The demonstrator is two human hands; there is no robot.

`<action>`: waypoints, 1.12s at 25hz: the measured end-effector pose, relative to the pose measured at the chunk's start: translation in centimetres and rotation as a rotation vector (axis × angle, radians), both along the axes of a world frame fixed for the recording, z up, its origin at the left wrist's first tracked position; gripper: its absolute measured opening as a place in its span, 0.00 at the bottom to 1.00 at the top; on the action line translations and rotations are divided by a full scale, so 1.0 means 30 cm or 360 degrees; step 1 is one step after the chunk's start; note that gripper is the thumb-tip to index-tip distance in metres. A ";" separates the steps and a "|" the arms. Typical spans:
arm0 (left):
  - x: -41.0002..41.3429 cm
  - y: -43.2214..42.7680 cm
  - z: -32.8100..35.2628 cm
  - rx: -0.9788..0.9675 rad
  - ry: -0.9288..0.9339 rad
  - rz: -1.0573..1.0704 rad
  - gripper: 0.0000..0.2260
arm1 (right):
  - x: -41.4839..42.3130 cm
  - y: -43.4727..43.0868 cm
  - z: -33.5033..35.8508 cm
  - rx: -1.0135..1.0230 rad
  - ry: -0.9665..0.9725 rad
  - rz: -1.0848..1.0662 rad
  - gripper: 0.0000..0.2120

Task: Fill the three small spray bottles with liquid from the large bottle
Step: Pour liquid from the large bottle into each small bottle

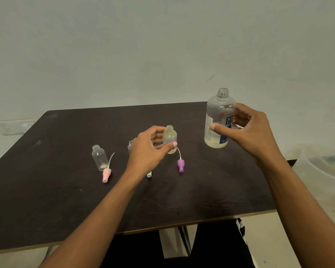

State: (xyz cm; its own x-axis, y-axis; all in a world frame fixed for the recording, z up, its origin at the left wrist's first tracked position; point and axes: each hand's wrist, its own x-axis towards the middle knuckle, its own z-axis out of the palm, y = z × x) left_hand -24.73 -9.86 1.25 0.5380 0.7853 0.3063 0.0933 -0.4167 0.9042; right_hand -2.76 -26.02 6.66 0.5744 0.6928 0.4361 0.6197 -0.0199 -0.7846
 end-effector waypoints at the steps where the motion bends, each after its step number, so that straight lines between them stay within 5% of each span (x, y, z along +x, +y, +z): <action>1: 0.008 0.006 -0.013 -0.0005 0.0026 -0.0001 0.18 | 0.001 -0.005 -0.004 -0.0003 0.0001 0.0003 0.34; 28: 0.108 0.075 -0.165 -0.0012 0.0470 0.0083 0.19 | 0.028 -0.063 -0.031 0.0017 0.0060 -0.0085 0.33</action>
State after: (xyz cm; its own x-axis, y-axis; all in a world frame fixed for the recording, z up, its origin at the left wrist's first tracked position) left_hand -21.50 -7.62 -3.70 0.5619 0.8158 0.1367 0.3736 -0.3977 0.8380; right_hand -1.92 -27.92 5.74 0.6266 0.6561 0.4207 0.5879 -0.0434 -0.8078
